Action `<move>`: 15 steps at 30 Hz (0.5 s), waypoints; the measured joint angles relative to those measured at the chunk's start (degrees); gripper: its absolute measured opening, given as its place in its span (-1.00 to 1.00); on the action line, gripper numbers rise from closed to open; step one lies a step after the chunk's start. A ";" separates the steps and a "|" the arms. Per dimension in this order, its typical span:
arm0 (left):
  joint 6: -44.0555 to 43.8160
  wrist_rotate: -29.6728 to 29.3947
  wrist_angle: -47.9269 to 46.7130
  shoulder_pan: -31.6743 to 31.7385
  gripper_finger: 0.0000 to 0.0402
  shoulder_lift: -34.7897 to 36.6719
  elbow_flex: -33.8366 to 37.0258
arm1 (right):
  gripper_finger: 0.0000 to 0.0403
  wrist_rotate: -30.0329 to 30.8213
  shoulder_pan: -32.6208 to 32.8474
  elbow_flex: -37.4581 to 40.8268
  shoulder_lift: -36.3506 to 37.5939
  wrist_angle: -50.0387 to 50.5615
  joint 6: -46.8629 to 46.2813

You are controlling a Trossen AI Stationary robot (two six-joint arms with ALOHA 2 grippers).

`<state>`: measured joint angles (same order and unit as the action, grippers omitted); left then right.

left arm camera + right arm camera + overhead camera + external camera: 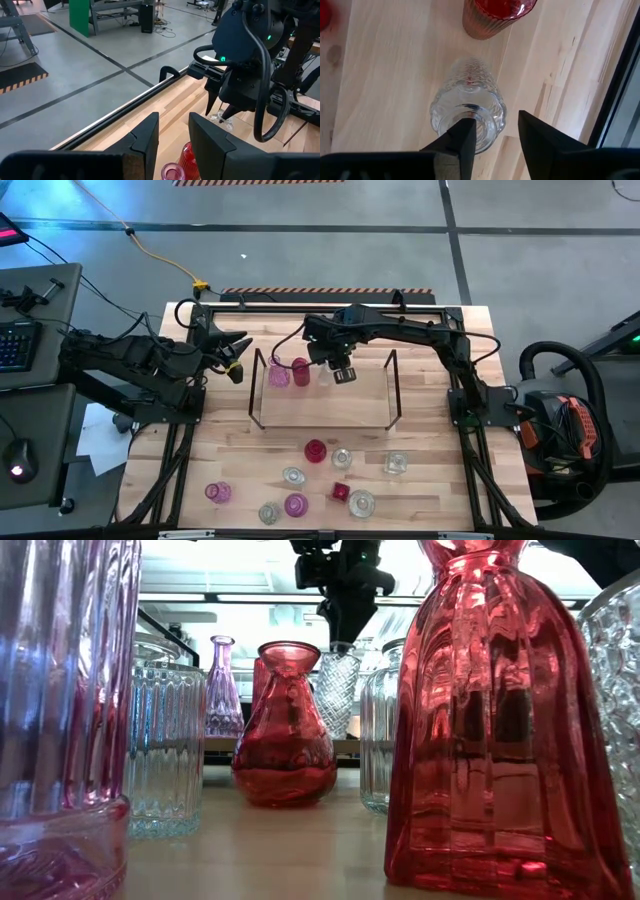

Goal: Sort vases onto shelf
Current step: Put the transparent vase on the shelf

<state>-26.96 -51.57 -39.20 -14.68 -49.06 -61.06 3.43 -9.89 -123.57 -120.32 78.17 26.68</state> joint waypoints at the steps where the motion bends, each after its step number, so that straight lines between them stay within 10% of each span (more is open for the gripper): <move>1: -0.02 0.00 0.00 0.00 -0.52 0.00 0.00 | -0.39 0.47 0.00 0.00 0.01 0.00 0.34; 15: -0.98 0.02 0.00 0.00 -0.52 0.00 0.00 | -0.38 -0.72 0.56 -0.04 -0.47 -0.06 0.80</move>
<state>-27.94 -51.55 -39.20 -14.68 -49.06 -61.06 2.70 -9.33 -123.61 -120.79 78.11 27.48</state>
